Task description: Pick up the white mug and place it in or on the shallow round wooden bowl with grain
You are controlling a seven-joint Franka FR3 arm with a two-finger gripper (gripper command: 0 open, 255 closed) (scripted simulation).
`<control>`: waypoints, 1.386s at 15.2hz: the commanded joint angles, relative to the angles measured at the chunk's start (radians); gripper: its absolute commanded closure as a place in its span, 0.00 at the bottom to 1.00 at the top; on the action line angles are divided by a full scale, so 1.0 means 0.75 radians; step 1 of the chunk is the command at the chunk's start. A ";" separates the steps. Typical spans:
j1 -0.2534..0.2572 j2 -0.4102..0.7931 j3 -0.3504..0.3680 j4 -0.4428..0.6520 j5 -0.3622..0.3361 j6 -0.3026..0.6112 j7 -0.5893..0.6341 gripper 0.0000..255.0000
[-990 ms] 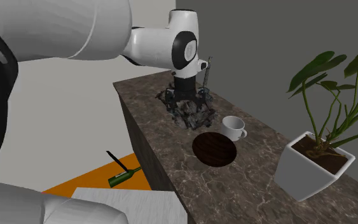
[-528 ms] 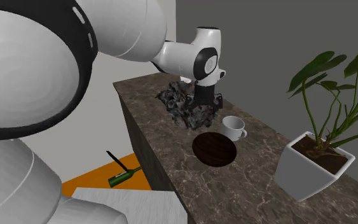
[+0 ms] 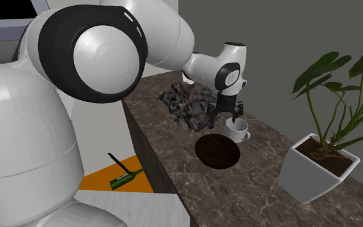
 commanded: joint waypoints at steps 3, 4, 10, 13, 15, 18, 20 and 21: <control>-0.047 0.118 0.013 0.076 0.070 0.028 -0.062 0.00; -0.050 0.128 0.016 0.071 0.077 0.042 -0.066 0.00; -0.062 0.177 0.031 0.052 0.109 0.105 -0.086 0.00; -0.062 0.177 0.031 0.052 0.109 0.105 -0.086 0.00; -0.062 0.177 0.031 0.052 0.109 0.105 -0.086 0.00; -0.062 0.179 0.031 0.055 0.110 0.104 -0.086 1.00; -0.062 0.179 0.031 0.054 0.110 0.105 -0.086 1.00; -0.062 0.179 0.031 0.054 0.110 0.105 -0.086 1.00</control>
